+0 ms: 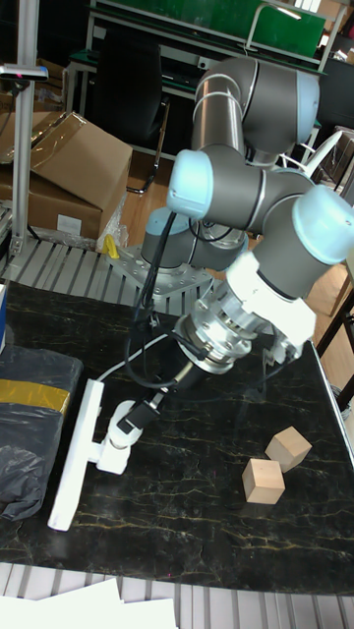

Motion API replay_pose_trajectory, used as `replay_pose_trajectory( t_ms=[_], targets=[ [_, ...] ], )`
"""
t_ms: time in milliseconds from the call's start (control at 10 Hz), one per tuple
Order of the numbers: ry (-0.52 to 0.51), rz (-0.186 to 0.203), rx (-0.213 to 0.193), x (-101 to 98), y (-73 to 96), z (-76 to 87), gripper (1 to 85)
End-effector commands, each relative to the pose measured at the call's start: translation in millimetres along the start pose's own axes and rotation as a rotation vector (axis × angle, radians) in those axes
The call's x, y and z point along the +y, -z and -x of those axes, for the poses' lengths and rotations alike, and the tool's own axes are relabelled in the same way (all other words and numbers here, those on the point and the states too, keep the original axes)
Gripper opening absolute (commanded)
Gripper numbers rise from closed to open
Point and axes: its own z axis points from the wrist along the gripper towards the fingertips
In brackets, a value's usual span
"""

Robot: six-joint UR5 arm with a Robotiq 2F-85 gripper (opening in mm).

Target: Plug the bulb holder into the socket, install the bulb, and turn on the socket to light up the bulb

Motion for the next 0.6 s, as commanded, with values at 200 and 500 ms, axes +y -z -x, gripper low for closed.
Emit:
replay_pose_trajectory(
  t_ms=[200, 500],
  targets=[
    [-0.007, 0.003, -0.024, 3.3, -3.8, -3.3, 1.0],
    [-0.05, 0.009, -0.04, 1.0, -3.6, -1.4, 1.0]
  ],
)
